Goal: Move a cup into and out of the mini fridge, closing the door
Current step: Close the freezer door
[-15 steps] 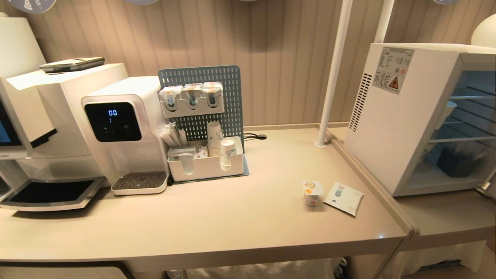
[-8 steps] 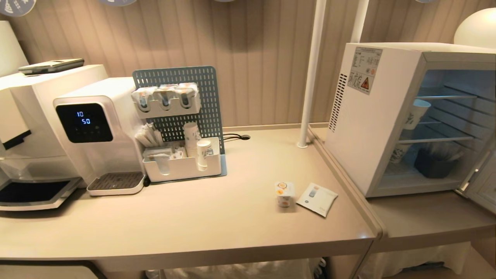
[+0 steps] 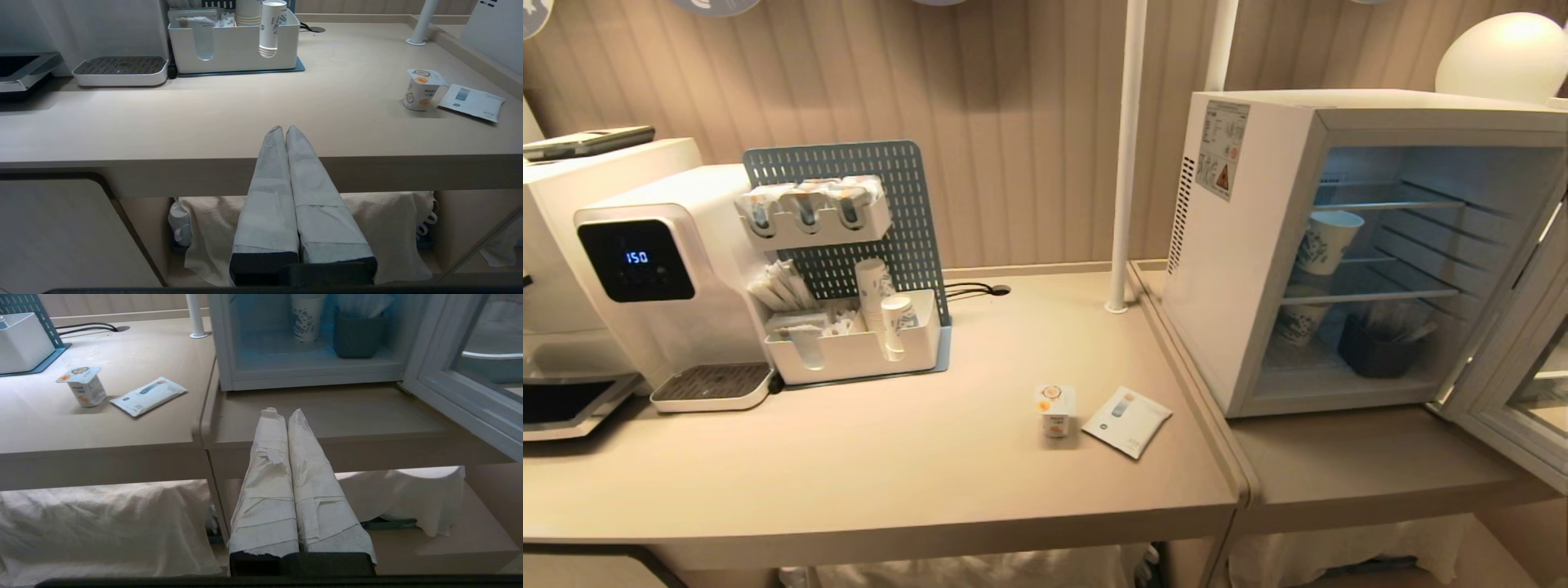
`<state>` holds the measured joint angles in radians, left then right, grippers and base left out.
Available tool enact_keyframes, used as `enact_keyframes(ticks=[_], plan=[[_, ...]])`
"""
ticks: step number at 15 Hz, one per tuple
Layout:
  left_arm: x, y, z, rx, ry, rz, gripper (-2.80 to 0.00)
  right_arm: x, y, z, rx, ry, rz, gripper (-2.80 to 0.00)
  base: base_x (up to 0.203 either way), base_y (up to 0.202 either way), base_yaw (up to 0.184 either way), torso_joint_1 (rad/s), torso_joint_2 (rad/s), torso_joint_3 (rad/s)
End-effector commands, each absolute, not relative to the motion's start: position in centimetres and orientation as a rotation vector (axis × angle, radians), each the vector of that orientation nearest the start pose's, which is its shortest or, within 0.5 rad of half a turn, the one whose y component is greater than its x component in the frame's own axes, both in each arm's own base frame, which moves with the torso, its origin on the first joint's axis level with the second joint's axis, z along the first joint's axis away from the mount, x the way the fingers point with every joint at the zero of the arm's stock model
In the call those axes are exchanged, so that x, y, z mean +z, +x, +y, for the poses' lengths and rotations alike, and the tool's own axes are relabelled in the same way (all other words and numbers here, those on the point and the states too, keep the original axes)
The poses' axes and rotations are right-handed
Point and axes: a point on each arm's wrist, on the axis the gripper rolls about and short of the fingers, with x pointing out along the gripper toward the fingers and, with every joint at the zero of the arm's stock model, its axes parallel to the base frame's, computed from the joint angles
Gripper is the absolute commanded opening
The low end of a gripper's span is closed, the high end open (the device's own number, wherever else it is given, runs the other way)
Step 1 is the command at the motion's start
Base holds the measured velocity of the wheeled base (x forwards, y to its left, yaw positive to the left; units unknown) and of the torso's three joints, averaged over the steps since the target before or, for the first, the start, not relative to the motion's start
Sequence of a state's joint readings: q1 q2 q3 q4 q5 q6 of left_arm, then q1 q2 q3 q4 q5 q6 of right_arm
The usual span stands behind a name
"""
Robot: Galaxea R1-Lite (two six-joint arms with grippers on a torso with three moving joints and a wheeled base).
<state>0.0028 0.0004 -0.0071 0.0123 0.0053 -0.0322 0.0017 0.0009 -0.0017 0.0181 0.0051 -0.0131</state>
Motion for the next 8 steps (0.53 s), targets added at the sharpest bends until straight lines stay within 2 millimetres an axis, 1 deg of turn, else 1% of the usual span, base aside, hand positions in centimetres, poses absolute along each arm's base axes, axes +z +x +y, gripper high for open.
enact_keyframes(ticks=[1, 8], plan=[[7.62, -2.33, 0.00, 0.008, -0.033, 0.005, -2.80, 7.41, -2.27, 0.01, 0.007, -0.014, 0.020, -2.80, 0.000, -0.197, 0.001, 0.005, 0.00, 0.005], [7.59, -2.33, 0.00, 0.008, -0.033, 0.006, -2.80, 7.41, -2.27, 0.01, 0.007, -0.014, 0.019, -2.80, 0.000, -0.194, 0.002, 0.001, 0.01, 0.002]])
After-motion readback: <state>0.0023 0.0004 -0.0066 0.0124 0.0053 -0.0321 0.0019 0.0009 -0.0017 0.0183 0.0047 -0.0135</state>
